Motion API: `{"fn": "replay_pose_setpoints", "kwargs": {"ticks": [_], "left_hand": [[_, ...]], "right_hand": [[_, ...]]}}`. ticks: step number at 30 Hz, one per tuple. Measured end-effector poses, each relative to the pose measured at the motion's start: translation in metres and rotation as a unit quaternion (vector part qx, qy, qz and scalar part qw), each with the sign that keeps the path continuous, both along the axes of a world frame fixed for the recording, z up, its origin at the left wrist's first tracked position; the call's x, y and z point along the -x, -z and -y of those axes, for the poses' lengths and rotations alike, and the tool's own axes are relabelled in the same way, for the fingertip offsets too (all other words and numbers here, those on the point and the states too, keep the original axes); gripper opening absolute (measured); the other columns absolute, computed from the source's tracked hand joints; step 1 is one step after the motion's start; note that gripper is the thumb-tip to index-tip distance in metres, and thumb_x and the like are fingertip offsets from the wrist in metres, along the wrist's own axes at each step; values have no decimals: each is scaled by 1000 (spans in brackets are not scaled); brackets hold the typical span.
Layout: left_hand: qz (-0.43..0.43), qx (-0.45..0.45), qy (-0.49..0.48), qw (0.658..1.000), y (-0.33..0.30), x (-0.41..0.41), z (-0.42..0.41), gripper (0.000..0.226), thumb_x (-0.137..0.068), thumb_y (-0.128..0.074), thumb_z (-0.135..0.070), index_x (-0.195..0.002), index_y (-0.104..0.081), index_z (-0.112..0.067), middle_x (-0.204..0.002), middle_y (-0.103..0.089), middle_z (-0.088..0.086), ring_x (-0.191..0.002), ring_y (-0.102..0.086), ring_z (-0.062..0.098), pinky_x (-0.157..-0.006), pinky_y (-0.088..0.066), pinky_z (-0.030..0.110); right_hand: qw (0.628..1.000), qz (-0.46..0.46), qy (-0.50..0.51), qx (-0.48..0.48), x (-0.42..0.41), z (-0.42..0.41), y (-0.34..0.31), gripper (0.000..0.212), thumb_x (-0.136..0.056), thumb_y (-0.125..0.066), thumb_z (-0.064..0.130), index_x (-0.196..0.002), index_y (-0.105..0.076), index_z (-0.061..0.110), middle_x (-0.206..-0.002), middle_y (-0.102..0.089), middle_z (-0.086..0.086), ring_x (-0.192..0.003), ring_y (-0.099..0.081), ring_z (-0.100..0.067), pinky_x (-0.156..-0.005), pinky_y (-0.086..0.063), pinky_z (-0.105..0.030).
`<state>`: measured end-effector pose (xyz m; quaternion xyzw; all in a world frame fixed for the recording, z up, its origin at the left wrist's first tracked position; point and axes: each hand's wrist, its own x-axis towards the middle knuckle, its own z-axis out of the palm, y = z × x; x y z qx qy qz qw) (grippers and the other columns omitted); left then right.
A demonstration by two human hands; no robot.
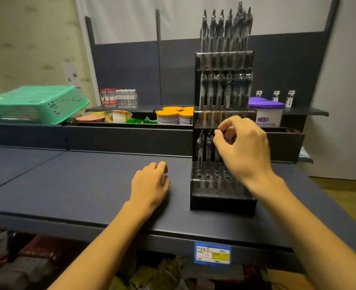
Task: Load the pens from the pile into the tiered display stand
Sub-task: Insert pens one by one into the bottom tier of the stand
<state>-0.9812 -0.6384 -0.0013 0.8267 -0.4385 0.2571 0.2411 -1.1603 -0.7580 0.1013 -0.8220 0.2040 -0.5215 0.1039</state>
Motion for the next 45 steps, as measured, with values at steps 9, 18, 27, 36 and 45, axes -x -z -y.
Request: {"fn": "replay_pose_setpoints", "kwargs": {"ticks": [9,18,27,36,45], "left_hand": [[24,25,-9,999,-14,-67,-64,12,-83,-61,-18,-92,-58,-10,-83,-62,9,-70,-56,34,-59,-38,33],[56,-10,-32,998,-11,-204,-219,12,-82,-63,-20,-90,-59,-12,-81,-63,8,-69,-58,32,-58,-46,37],[41,-34,-64,997,-1,-327,-351,14,-83,-62,-23,-93,-58,-13,-83,-61,7,-72,-57,32,-60,-40,33],[5,-43,-82,996,10,-461,-440,15,-88,-56,-27,-98,-56,-16,-90,-60,5,-82,-59,28,-65,-44,36],[17,-62,-54,996,8,-621,-493,12,-86,-59,-26,-95,-56,-18,-88,-60,2,-81,-59,27,-62,-45,35]], "right_hand": [[987,-149,-17,59,-85,-71,10,13,-94,-54,32,-100,-58,21,-95,-59,1,-82,-58,-22,-65,-41,-30],[975,-211,-37,59,-242,-204,25,19,-96,-50,33,-106,-54,18,-99,-60,-4,-86,-61,-25,-71,-52,-35],[962,-255,-76,63,-397,-320,41,23,-96,-48,33,-108,-53,15,-102,-60,-8,-88,-60,-32,-73,-52,-41],[947,-288,-112,84,-552,-396,41,20,-95,-46,27,-105,-52,11,-100,-58,-11,-87,-56,-35,-67,-41,-37],[936,-330,-81,95,-710,-431,51,15,-93,-46,22,-100,-51,10,-94,-57,-11,-86,-57,-37,-62,-34,-34]]}}
